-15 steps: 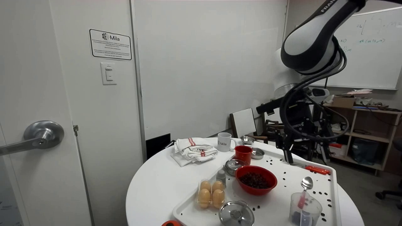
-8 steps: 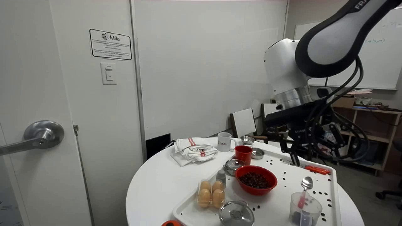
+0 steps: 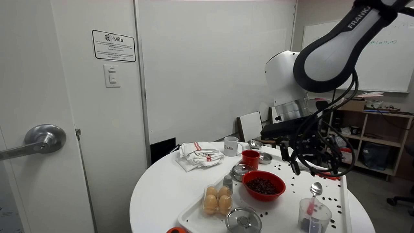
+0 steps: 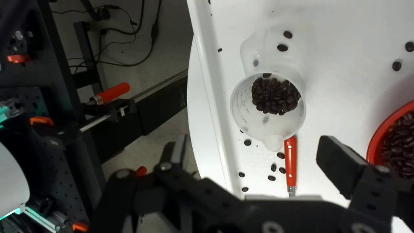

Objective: Pour the contents in the clear jar into the red bowl

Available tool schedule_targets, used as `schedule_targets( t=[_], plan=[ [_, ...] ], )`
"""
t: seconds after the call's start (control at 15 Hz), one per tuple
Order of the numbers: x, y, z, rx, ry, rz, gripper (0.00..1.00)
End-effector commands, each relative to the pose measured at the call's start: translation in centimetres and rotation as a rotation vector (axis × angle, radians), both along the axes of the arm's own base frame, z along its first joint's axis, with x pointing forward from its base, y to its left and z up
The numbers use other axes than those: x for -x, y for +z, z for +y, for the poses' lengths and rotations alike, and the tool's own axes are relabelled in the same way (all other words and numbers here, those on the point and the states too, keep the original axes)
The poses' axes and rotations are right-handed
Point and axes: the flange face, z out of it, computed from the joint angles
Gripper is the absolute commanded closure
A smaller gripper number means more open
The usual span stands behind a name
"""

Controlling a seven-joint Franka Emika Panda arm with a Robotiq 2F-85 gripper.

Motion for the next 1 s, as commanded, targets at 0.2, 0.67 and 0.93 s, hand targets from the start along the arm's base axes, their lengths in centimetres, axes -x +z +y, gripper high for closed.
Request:
schedule_targets(
  t=[0.2,0.67,0.93],
  plan=[
    [-0.3,0.7,2.1,0.086,-0.088,-0.144,0.00],
    [0.6,-1.9,8.0,0.202,-0.070,-0.145,0.00],
    [2.4,-4.7,8.3,0.174,0.024,-0.122,0.00]
  ],
)
